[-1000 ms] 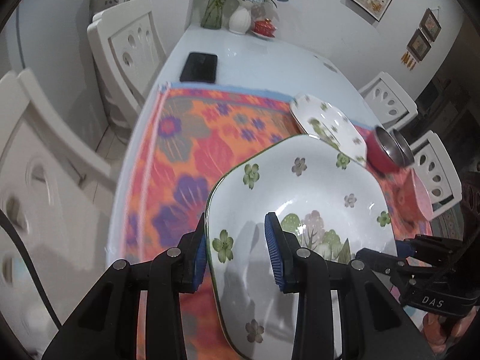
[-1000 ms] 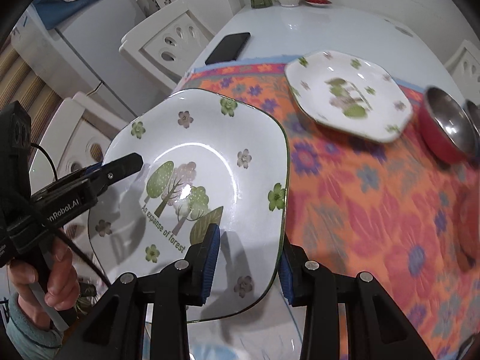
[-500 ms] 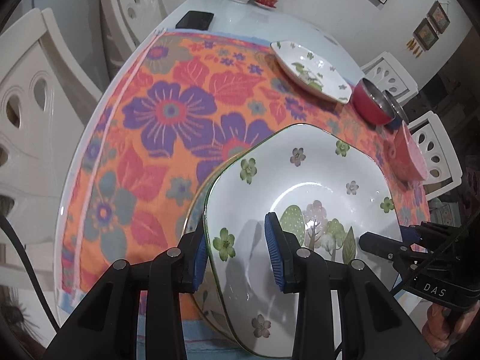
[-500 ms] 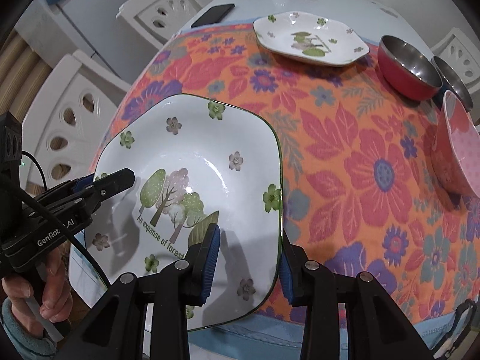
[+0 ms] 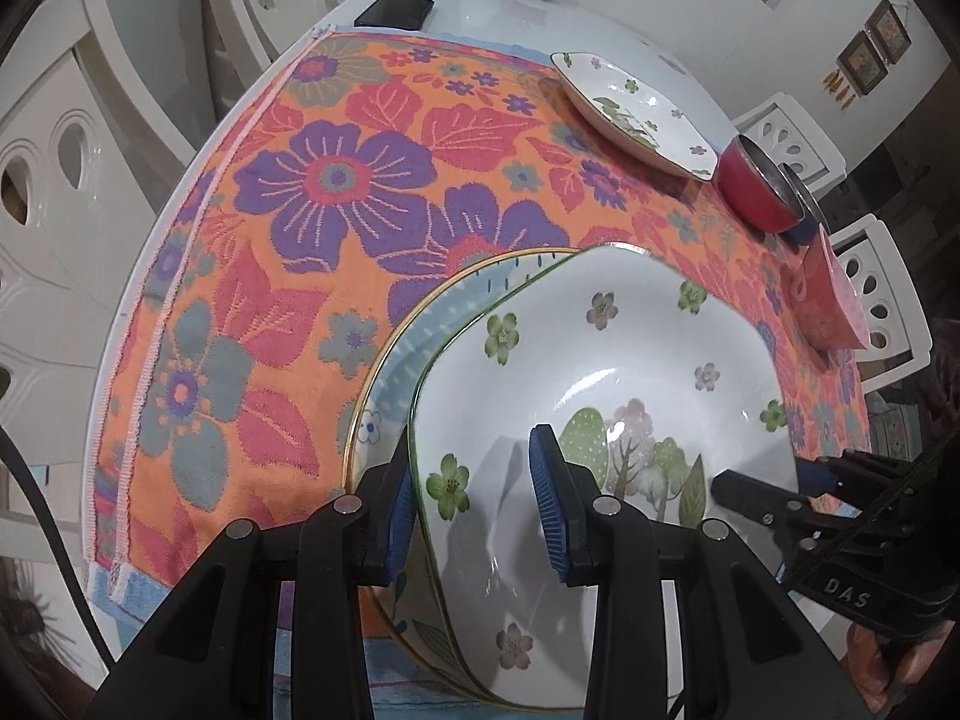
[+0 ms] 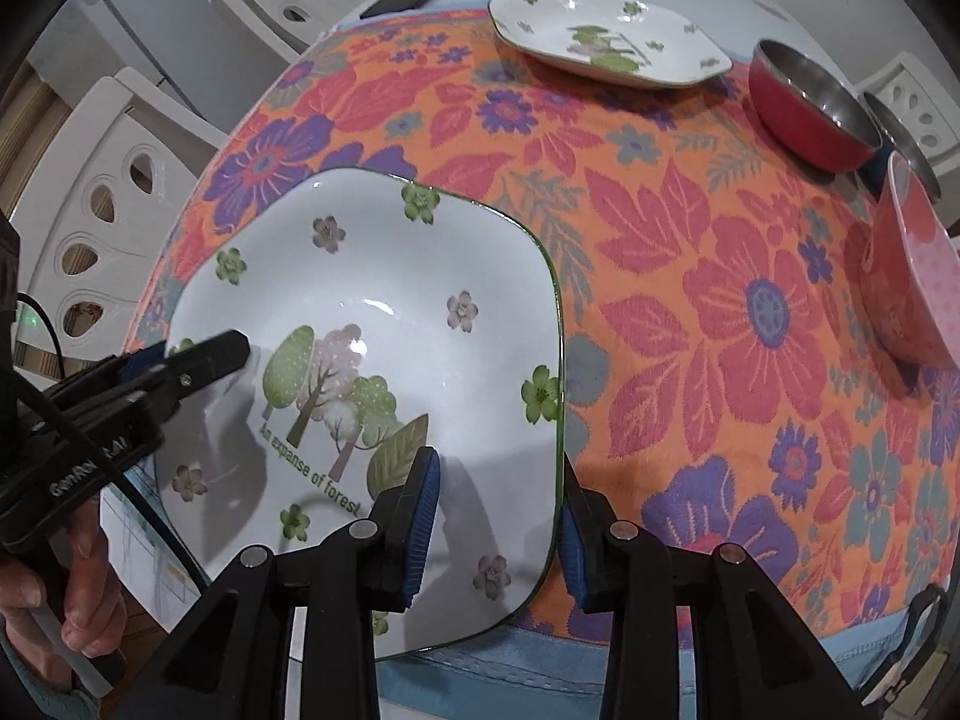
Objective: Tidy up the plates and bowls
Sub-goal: 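Carry the hexagonal plate onto the Sunflower plate and open the grippers, then move to the second hexagonal forest plate and grasp its rim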
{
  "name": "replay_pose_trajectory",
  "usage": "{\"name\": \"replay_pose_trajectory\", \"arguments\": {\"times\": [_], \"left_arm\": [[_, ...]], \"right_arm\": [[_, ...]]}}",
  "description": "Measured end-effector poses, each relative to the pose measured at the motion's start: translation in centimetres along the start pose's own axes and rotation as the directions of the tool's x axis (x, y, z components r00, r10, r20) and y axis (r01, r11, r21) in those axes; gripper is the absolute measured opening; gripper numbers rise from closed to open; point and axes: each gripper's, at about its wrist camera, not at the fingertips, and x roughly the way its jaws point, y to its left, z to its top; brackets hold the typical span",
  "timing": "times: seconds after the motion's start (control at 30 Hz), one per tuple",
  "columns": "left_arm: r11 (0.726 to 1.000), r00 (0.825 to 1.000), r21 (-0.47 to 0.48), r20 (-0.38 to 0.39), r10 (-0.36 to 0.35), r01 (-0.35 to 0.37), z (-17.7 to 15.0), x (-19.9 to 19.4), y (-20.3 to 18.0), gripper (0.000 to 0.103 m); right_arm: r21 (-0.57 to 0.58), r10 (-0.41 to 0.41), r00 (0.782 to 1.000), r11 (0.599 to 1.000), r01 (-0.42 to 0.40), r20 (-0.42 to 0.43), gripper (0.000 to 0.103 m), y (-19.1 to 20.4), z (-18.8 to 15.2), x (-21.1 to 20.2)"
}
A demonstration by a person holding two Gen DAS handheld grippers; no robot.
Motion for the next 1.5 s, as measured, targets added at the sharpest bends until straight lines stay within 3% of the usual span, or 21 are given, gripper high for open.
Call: {"name": "replay_pose_trajectory", "arguments": {"times": [0.2,0.57,0.8,1.0,1.1,1.13,1.17,1.33,1.5], "left_arm": [[1.000,1.000,-0.015,-0.011,-0.025,0.025,0.7,-0.5,0.8,0.035],[1.000,0.992,-0.023,0.128,-0.018,0.021,4.0,-6.0,3.2,0.038],[0.998,0.982,0.051,0.182,-0.046,0.037,6.4,-8.0,1.5,0.038],[0.989,0.967,0.133,0.237,-0.090,0.060,9.2,-9.7,-0.9,0.038],[0.983,0.956,0.169,0.271,-0.116,0.071,11.2,-10.6,-2.0,0.042],[0.981,0.951,0.179,0.283,-0.121,0.072,12.0,-10.8,-2.3,0.043],[0.979,0.948,0.190,0.292,-0.125,0.070,13.0,-10.8,-2.7,0.043],[0.972,0.950,0.217,0.271,-0.153,0.095,17.5,-8.9,-3.6,0.043],[0.975,0.969,0.185,0.189,-0.159,0.124,21.5,-3.2,-4.1,0.043]], "right_arm": [[0.015,0.001,1.000,1.000,-0.001,-0.004,0.035,0.2,0.0,0.5],[0.064,0.024,0.996,0.998,-0.030,0.090,0.035,-1.3,1.8,-3.4],[0.088,0.023,0.985,0.995,-0.038,0.170,0.035,-1.1,3.3,-6.5],[0.092,-0.001,0.961,0.995,-0.026,0.276,0.036,-0.5,5.3,-10.5],[0.113,-0.018,0.943,0.993,-0.021,0.333,0.043,-1.0,6.7,-12.3],[0.125,-0.023,0.936,0.992,-0.022,0.350,0.053,-1.4,7.3,-12.9],[0.139,-0.028,0.929,0.990,-0.025,0.368,0.057,-1.7,7.8,-13.3],[0.254,-0.050,0.915,0.965,-0.058,0.401,0.057,-4.8,11.3,-13.6],[0.390,-0.105,0.926,0.920,-0.049,0.363,0.057,-8.5,14.4,-10.7]]}}
